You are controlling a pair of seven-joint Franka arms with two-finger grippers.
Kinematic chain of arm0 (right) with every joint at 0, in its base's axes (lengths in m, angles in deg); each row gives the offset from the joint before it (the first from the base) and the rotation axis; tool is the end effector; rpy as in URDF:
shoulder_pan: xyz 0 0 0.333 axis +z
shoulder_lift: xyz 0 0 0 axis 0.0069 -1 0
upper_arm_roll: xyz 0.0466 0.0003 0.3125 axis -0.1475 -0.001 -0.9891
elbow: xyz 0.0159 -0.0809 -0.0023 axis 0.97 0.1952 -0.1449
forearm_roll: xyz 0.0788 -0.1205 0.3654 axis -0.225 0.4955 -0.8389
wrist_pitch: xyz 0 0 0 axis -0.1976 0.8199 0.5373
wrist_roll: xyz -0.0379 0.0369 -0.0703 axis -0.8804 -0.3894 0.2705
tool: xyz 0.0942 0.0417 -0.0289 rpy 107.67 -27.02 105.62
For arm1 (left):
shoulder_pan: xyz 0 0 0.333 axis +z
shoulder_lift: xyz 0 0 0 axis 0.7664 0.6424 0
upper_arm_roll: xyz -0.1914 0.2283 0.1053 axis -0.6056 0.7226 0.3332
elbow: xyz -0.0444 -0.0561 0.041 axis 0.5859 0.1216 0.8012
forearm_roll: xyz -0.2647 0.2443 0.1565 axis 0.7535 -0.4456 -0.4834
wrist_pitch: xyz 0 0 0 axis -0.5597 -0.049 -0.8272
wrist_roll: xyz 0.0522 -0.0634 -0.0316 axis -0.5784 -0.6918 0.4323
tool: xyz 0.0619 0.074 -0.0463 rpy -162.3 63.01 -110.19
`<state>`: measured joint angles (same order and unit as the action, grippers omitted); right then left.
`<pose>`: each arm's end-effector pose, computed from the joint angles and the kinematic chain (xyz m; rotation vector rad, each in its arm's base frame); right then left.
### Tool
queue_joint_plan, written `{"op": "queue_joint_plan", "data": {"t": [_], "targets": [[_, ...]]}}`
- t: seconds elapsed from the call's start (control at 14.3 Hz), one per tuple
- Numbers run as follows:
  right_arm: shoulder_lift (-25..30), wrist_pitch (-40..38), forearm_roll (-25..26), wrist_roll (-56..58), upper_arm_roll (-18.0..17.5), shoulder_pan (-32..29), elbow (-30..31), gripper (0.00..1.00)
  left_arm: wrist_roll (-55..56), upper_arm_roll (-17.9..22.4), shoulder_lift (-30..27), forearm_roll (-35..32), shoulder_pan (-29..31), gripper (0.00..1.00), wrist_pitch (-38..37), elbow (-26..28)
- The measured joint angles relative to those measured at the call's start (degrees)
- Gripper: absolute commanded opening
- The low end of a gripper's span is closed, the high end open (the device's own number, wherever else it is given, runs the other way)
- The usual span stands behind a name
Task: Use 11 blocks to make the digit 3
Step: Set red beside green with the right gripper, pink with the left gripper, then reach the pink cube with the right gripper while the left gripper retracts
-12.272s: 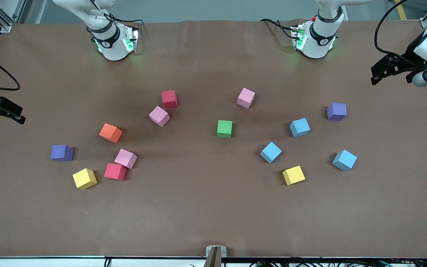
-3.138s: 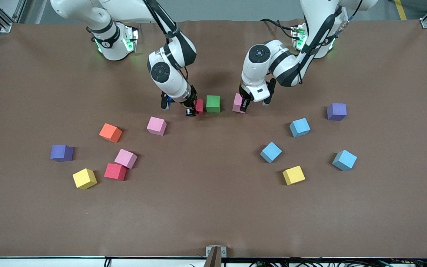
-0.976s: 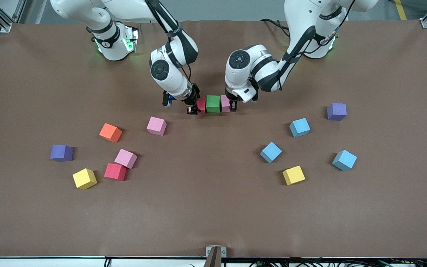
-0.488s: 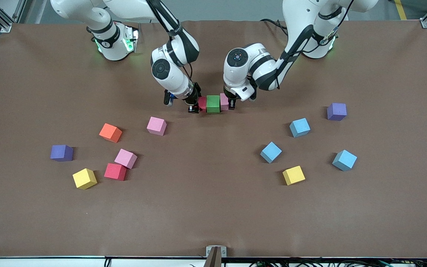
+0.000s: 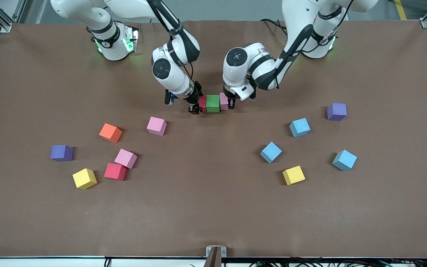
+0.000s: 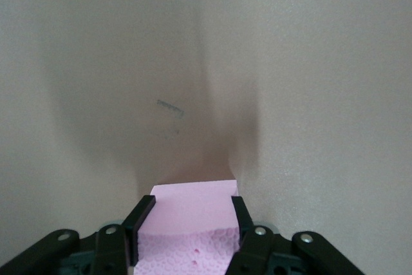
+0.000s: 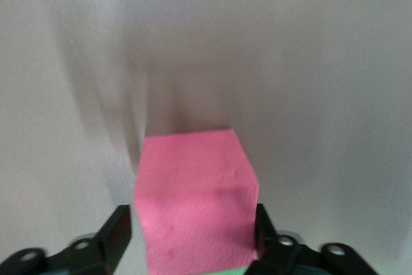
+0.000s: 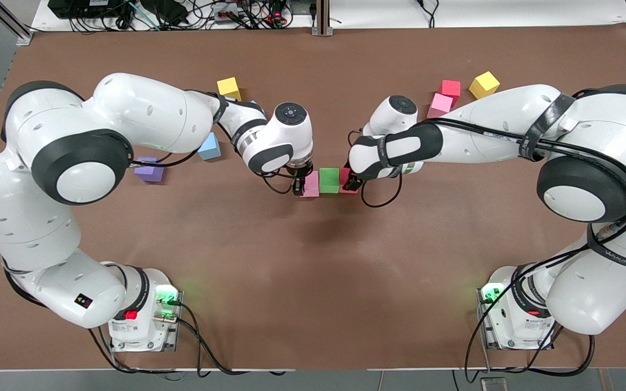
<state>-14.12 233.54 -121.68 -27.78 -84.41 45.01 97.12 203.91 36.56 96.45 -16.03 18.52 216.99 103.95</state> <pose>0.3675 0.4132 0.2004 -1.9801 2.2034 0.4636 0.3329 -0.4533 0.1964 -2.2920 -2.1131 0.0807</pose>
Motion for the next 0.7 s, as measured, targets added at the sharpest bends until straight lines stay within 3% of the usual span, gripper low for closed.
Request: {"op": "queue_joint_plan", "data": {"t": [0.07,0.42,0.7], "targets": [[0.07,-0.58,-0.05,0.00,-0.02,0.00,-0.49,1.00,0.00,-0.01,0.03,0.00,-0.08,1.00,-0.62,-0.22],[1.35,-0.94,-0.11,0.00,0.44,-0.32,-1.51,1.00,0.00,-0.06,0.35,0.00,-0.43,1.00,-5.12,-3.37],[7.48,-7.69,1.07,1.35,0.99,-5.34,-2.16,1.00,0.00,-0.21,0.40,0.00,-0.87,1.00,-10.64,-7.05]]}}
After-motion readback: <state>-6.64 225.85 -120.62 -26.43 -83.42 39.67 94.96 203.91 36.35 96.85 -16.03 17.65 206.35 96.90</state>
